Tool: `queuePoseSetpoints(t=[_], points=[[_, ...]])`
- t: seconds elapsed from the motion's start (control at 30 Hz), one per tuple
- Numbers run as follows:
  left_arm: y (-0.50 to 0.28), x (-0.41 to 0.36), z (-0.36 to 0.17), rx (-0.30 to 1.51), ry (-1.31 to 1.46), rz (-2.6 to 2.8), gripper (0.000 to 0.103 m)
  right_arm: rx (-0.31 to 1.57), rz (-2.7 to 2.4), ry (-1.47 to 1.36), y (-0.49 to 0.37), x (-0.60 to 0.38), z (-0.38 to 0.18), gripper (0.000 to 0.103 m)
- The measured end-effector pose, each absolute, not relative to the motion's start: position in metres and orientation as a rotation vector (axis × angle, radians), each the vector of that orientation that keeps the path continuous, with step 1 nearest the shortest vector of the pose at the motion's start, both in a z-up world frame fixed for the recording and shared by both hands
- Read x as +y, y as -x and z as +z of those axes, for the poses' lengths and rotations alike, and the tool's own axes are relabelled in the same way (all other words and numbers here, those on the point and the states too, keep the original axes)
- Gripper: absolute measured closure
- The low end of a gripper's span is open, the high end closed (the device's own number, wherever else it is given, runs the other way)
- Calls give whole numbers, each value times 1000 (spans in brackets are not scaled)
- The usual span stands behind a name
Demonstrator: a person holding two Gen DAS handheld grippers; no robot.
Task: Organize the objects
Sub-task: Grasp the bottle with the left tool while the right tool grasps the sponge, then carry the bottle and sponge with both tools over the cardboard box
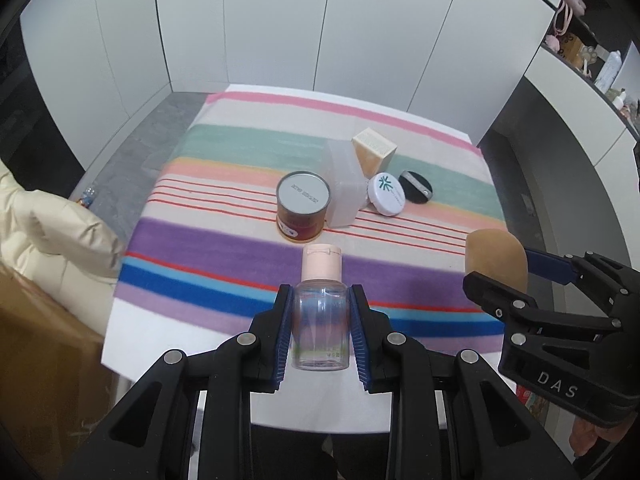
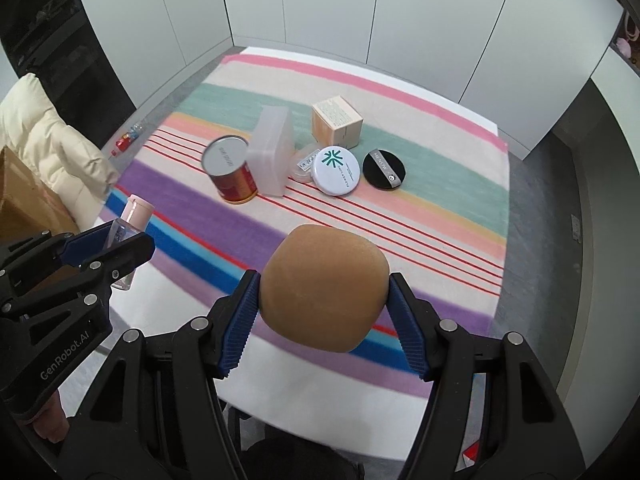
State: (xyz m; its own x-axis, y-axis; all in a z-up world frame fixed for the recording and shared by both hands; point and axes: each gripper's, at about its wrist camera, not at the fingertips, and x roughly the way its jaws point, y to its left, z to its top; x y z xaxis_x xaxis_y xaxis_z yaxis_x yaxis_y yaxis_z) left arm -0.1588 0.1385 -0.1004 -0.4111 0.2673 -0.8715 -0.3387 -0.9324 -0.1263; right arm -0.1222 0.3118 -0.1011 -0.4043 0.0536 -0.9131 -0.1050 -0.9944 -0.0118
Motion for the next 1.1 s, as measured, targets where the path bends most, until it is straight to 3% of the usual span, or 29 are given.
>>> queuePoseSetpoints(t=[0.43,0.7,1.1], points=[[114,110,-53,29,1351,2463,75,55,2618,1559,82,302,-57,37],[98,80,-32,-2,1242,2577,75,-82,2669,1530,90,286,-50,37],[94,46,-31,-25,1244,2601,75,-95,2763,1500,104,251,-29,38]])
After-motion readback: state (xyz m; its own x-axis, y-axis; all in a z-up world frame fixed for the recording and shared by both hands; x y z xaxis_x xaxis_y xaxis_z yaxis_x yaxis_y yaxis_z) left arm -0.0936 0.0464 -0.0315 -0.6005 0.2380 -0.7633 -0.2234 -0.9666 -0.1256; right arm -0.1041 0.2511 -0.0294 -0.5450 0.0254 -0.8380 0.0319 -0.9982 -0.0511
